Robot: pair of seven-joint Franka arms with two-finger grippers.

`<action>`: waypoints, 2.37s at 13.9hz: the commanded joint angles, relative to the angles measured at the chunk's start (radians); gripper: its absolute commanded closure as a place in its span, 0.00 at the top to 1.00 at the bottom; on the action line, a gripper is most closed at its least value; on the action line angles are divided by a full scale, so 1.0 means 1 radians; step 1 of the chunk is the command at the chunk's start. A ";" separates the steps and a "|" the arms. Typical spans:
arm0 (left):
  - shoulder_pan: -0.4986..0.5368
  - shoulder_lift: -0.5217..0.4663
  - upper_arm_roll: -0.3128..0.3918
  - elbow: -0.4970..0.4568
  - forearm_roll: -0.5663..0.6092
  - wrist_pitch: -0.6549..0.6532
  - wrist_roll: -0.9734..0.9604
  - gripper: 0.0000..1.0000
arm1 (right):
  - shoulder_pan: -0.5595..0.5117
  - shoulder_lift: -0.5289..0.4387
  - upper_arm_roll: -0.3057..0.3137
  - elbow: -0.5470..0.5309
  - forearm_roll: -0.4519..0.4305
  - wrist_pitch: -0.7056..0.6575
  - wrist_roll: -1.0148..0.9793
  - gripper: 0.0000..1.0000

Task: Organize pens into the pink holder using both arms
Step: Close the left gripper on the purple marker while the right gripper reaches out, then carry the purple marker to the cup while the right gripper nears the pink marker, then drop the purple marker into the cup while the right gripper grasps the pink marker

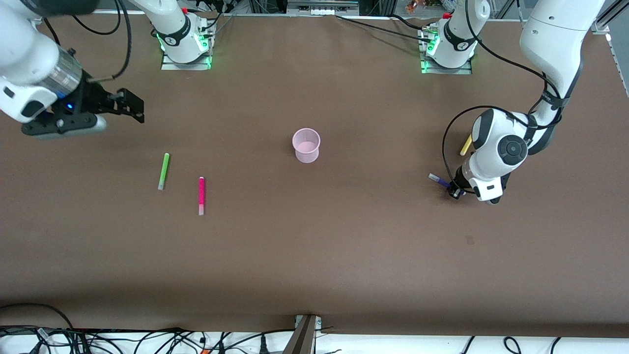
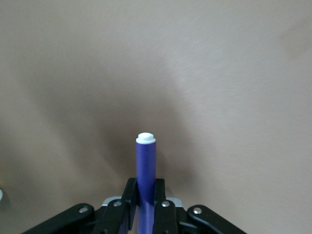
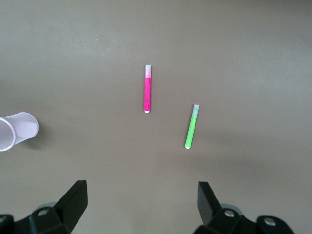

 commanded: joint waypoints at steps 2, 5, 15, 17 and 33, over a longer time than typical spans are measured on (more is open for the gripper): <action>-0.033 -0.128 -0.096 0.099 0.032 -0.316 -0.031 0.00 | 0.023 0.097 0.005 0.022 0.002 -0.004 -0.009 1.00; -0.035 -0.178 -0.253 0.191 0.032 -0.499 -0.149 0.00 | 0.020 0.093 -0.001 0.026 0.002 -0.012 -0.011 1.00; -0.355 -0.152 -0.420 0.316 0.326 -0.510 -0.853 0.00 | 0.026 0.172 -0.006 -0.257 0.019 0.365 0.012 1.00; -0.433 -0.116 -0.420 0.317 0.453 -0.516 -1.009 0.00 | 0.026 0.250 -0.003 -0.319 0.028 0.535 0.016 1.00; -0.935 0.219 -0.104 0.602 0.905 -0.721 -1.306 0.00 | 0.028 0.462 0.010 -0.434 0.090 0.895 0.016 0.39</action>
